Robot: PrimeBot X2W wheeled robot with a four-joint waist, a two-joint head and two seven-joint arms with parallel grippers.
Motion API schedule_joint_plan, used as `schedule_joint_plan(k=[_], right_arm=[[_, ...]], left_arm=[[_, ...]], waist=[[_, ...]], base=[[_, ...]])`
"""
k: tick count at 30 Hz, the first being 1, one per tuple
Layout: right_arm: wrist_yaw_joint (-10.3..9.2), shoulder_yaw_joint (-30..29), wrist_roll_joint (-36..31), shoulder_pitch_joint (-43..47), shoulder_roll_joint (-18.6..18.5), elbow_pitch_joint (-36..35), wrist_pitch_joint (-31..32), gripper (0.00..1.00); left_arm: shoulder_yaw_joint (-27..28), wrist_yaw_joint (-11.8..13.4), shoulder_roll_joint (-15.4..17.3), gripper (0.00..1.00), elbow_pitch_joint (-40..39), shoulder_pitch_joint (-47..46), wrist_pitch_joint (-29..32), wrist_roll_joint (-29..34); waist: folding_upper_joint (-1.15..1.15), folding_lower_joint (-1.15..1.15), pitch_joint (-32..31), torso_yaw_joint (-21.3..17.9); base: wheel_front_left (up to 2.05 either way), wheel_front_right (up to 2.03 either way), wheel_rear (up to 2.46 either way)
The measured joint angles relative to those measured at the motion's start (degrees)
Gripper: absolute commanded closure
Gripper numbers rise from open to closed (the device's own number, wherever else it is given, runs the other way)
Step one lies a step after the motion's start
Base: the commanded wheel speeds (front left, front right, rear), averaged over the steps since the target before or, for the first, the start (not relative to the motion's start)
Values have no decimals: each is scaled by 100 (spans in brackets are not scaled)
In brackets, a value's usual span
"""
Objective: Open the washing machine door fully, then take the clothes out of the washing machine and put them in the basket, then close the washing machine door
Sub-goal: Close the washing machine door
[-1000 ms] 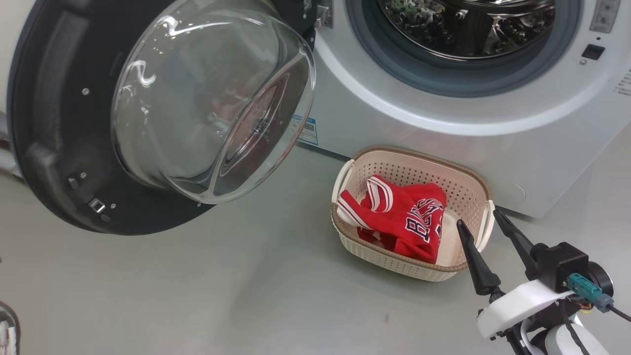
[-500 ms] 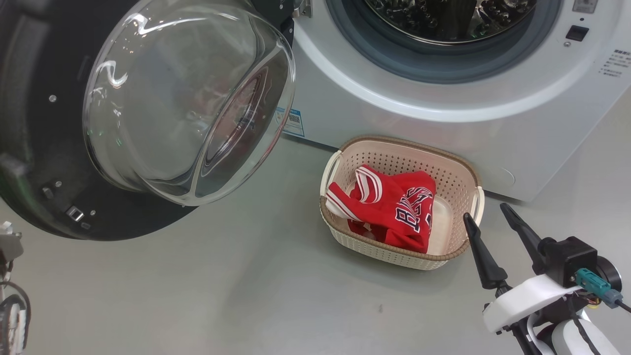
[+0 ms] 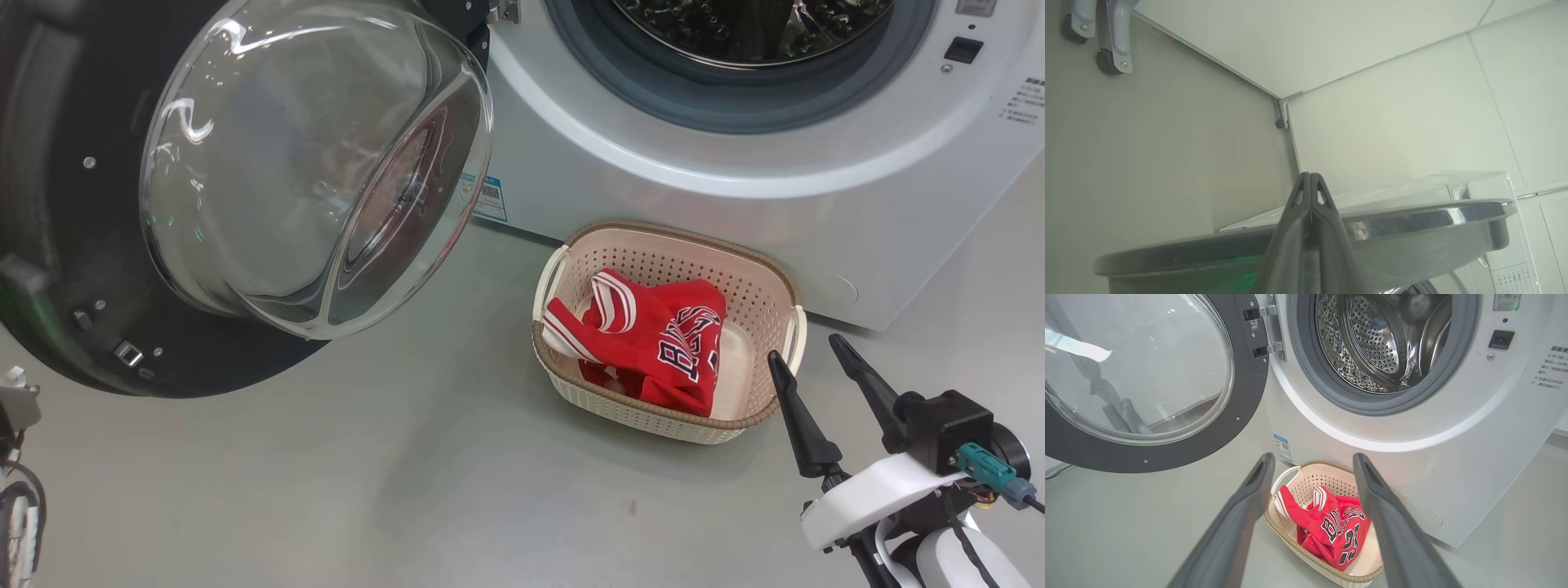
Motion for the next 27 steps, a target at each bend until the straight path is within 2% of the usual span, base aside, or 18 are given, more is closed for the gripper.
schedule_joint_plan(k=[3,19,27], right_arm=[[0,-13,0,0,-1,-4,0,0],[-2,-23,11,-2,3,-15,-1,0],[-57,-55,54,-2,30,-15,-3,0]], left_arm=[[13,-101,3,100,24,-1,102,-208],[-79,-806,99,100,57,107,850,-505],[-176,-999,75,100,-151,332,1229,-622]], waist=[[0,0,1,13],[0,0,-27,51],[0,0,-21,48]], base=[[0,0,0],[0,0,0],[0,0,0]])
